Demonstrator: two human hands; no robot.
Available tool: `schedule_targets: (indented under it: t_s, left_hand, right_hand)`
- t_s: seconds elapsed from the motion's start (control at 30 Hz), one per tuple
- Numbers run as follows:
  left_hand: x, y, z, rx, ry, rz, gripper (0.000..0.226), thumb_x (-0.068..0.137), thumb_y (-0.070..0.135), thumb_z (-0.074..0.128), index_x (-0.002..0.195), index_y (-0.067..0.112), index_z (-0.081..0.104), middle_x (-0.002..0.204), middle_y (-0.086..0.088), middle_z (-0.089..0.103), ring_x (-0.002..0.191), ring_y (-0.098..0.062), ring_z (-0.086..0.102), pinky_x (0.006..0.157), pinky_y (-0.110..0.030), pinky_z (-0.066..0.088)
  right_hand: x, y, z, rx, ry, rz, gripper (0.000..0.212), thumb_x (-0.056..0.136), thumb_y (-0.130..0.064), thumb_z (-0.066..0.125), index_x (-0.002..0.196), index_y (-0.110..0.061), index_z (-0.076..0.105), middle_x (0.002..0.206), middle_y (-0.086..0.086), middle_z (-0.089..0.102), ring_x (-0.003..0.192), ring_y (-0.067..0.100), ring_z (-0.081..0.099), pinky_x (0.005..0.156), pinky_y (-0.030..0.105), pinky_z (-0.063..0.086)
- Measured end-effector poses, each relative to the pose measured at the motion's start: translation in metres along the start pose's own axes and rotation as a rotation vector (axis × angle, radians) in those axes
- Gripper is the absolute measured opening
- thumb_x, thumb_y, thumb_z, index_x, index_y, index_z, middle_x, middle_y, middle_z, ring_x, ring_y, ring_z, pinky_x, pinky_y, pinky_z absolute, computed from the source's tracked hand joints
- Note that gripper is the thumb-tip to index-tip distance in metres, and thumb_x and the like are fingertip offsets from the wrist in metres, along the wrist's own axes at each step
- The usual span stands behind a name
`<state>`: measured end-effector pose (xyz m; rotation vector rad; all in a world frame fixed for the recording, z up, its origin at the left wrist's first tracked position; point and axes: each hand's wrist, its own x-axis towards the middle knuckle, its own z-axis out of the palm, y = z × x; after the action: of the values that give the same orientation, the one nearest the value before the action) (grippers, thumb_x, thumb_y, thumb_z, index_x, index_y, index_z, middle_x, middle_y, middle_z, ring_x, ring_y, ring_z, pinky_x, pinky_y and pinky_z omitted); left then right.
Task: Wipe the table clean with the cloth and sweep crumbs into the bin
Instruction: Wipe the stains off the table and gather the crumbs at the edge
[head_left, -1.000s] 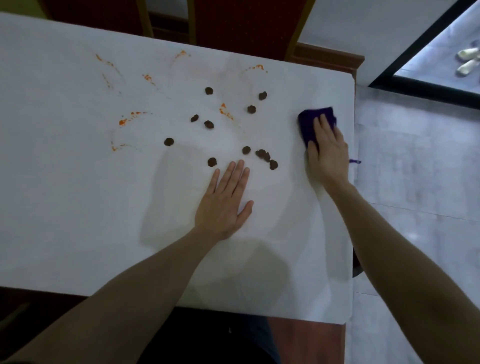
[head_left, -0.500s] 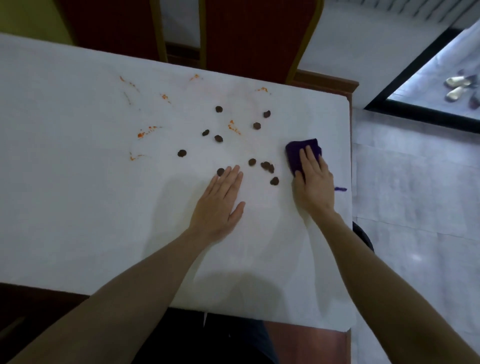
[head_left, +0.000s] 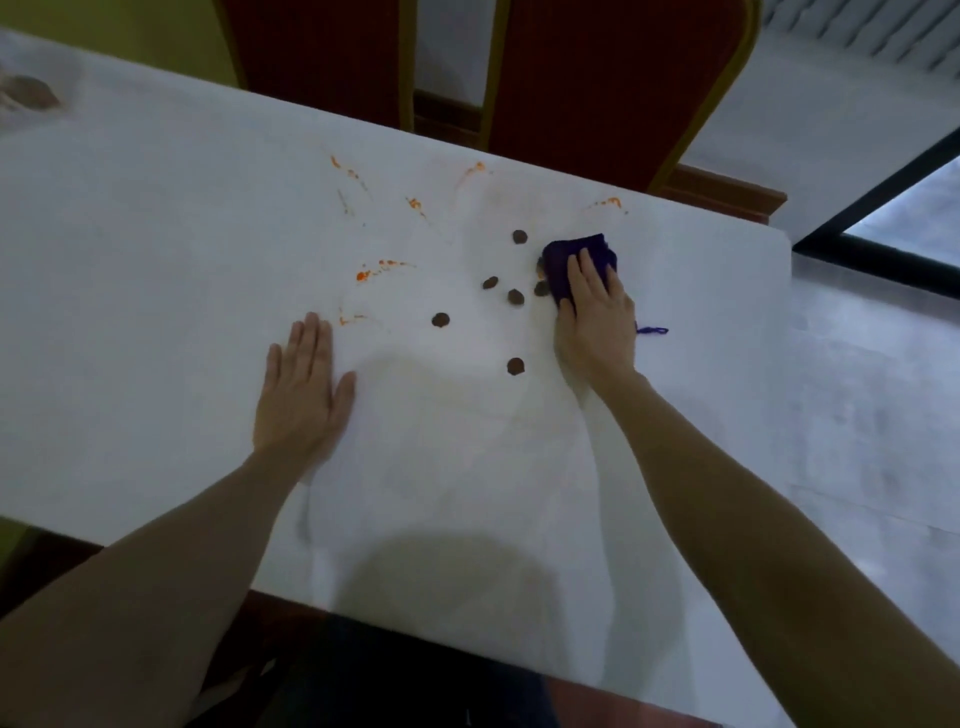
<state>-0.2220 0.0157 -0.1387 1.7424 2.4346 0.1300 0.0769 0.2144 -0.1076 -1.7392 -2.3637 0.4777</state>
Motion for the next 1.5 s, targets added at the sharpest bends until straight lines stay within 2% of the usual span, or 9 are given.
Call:
schedule_targets:
  t_s: [0.23, 0.4, 0.6, 0.7, 0.8, 0.93, 1.07, 1.3, 1.5]
  left_hand:
    - [-0.001, -0.001, 0.002, -0.048, 0.004, 0.002, 0.072, 0.099, 0.048, 0.018, 0.158, 0.008, 0.011, 0.167, -0.007, 0.008, 0.154, -0.019, 0.003, 0.124, -0.039, 0.001]
    - [0.011, -0.008, -0.006, -0.095, 0.017, 0.006, 0.068, 0.099, 0.042, 0.024, 0.156, 0.005, 0.019, 0.165, -0.011, 0.018, 0.153, -0.023, 0.013, 0.124, -0.039, 0.010]
    - [0.048, -0.032, -0.011, -0.041, 0.037, -0.055, 0.070, 0.098, 0.042, 0.018, 0.158, 0.007, 0.012, 0.166, -0.008, 0.010, 0.154, -0.021, 0.006, 0.123, -0.035, -0.002]
    - [0.069, -0.039, -0.013, -0.032, 0.048, -0.064, 0.069, 0.098, 0.041, 0.018, 0.158, 0.008, 0.011, 0.167, -0.008, 0.008, 0.154, -0.021, 0.004, 0.119, -0.027, -0.014]
    - [0.086, -0.043, -0.013, -0.028, 0.047, -0.033, 0.067, 0.098, 0.039, 0.018, 0.158, 0.009, 0.011, 0.167, -0.008, 0.008, 0.154, -0.021, 0.004, 0.116, -0.022, -0.019]
    - [0.107, -0.043, -0.013, -0.028, 0.043, 0.024, 0.068, 0.097, 0.037, 0.016, 0.158, 0.008, 0.011, 0.167, -0.008, 0.009, 0.154, -0.022, 0.004, 0.122, -0.035, -0.006]
    - [0.116, -0.046, -0.012, -0.041, 0.029, 0.044, 0.067, 0.098, 0.036, 0.014, 0.158, 0.008, 0.010, 0.167, -0.008, 0.008, 0.154, -0.022, 0.004, 0.123, -0.040, -0.002]
    - [0.116, -0.046, -0.010, -0.043, 0.048, 0.050, 0.064, 0.099, 0.034, 0.019, 0.158, 0.008, 0.013, 0.166, -0.009, 0.013, 0.154, -0.023, 0.009, 0.125, -0.046, 0.006]
    - [0.117, -0.048, -0.010, -0.039, 0.055, 0.056, 0.064, 0.100, 0.034, 0.021, 0.158, 0.009, 0.013, 0.166, -0.008, 0.013, 0.154, -0.023, 0.009, 0.125, -0.046, 0.007]
  right_hand:
    - [-0.054, 0.002, 0.004, -0.053, -0.134, -0.303, 0.056, 0.100, -0.034, 0.030, 0.154, -0.018, 0.027, 0.160, -0.001, 0.026, 0.149, 0.025, 0.016, 0.116, 0.037, 0.015]
    - [-0.055, 0.034, -0.014, -0.004, -0.038, -0.041, 0.056, 0.100, -0.028, 0.037, 0.154, -0.021, 0.027, 0.161, -0.002, 0.022, 0.149, 0.024, 0.015, 0.117, 0.041, 0.017]
    - [0.017, 0.030, -0.015, -0.011, 0.016, 0.134, 0.056, 0.101, -0.027, 0.035, 0.155, -0.016, 0.022, 0.162, 0.004, 0.022, 0.147, 0.034, 0.017, 0.118, 0.050, 0.020]
    - [0.032, -0.002, -0.004, 0.012, -0.003, 0.123, 0.058, 0.100, -0.027, 0.037, 0.155, -0.018, 0.021, 0.162, 0.002, 0.020, 0.148, 0.031, 0.014, 0.119, 0.048, 0.018]
    - [0.010, -0.024, 0.005, 0.011, -0.061, -0.027, 0.056, 0.102, -0.027, 0.038, 0.155, -0.021, 0.022, 0.162, -0.003, 0.018, 0.149, 0.026, 0.011, 0.118, 0.044, 0.016]
    - [-0.031, -0.016, 0.005, 0.006, -0.097, -0.114, 0.055, 0.101, -0.028, 0.038, 0.154, -0.023, 0.025, 0.161, -0.004, 0.021, 0.149, 0.024, 0.014, 0.116, 0.042, 0.019]
    - [-0.036, 0.012, -0.003, -0.012, -0.002, 0.050, 0.055, 0.101, -0.026, 0.038, 0.154, -0.021, 0.026, 0.161, -0.003, 0.024, 0.148, 0.026, 0.017, 0.116, 0.044, 0.021]
    - [0.049, 0.036, -0.016, -0.043, 0.131, 0.365, 0.055, 0.102, -0.024, 0.036, 0.154, -0.014, 0.023, 0.162, 0.005, 0.021, 0.146, 0.035, 0.018, 0.117, 0.049, 0.021]
    - [0.111, -0.008, -0.006, 0.012, 0.100, 0.282, 0.056, 0.101, -0.025, 0.035, 0.155, -0.015, 0.021, 0.163, 0.004, 0.018, 0.147, 0.034, 0.016, 0.118, 0.047, 0.019]
